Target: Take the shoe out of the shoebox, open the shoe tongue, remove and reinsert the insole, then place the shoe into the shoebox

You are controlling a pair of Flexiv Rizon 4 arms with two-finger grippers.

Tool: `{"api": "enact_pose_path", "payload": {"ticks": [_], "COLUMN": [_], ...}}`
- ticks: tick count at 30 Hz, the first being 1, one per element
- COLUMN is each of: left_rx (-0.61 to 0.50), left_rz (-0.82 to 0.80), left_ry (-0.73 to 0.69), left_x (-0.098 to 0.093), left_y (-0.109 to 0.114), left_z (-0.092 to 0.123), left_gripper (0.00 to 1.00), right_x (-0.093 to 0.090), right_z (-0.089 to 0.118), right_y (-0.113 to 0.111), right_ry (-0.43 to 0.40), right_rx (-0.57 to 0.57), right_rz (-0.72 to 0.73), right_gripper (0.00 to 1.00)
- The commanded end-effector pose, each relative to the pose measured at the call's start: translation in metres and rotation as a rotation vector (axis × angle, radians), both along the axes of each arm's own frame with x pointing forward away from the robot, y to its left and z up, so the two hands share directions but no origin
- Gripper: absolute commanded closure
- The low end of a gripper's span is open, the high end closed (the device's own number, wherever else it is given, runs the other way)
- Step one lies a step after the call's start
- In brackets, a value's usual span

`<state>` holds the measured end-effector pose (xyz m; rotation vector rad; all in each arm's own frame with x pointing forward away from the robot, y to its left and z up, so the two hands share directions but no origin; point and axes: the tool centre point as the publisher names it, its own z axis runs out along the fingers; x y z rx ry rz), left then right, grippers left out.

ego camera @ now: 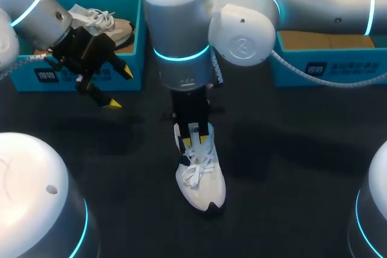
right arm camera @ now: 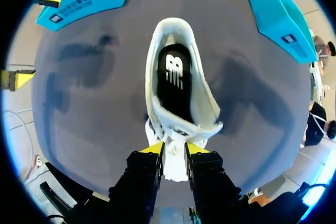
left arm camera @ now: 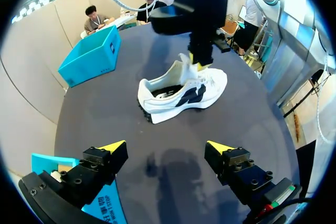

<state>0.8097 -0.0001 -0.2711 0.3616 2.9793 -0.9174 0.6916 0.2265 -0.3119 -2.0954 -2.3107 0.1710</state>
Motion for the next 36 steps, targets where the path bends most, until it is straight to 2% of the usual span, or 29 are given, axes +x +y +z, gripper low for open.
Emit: {"api": "enact_pose_path", "payload": {"ticks": [1, 5, 13, 20, 28, 36], "left_rx": [0.003, 0.003, 0.003, 0.003, 0.003, 0.003], "left_rz": [-0.001, -0.001, -0.001, -0.001, -0.001, -0.001], "left_ry": [0.0, 0.0, 0.0, 0.0, 0.0, 0.0], "left_x": [0.0, 0.0, 0.0, 0.0, 0.0, 0.0], "left_y": [0.0, 0.0, 0.0, 0.0, 0.0, 0.0], "left_z": [0.0, 0.0, 0.0, 0.0, 0.0, 0.0], "left_gripper": [0.0, 0.0, 0.0, 0.0, 0.0, 0.0], "right_x": [0.014, 0.02, 0.015, 0.022, 0.05, 0.048], "right_z": [-0.007, -0.006, 0.009, -0.003, -0.017, 0.002], "right_y": [-0.001, -0.001, -0.005, -0.008, -0.001, -0.008], "right_ry": [-0.002, -0.001, -0.012, -0.006, -0.026, -0.054], "right_rx": [0.015, 0.006, -0.048, -0.009, 0.044, -0.015], "right_rz": [0.027, 0.047, 0.021, 0.027, 0.113, 0.105], "right_gripper": [0.73, 0.71, 0.62, 0.59, 0.6, 0.6]}}
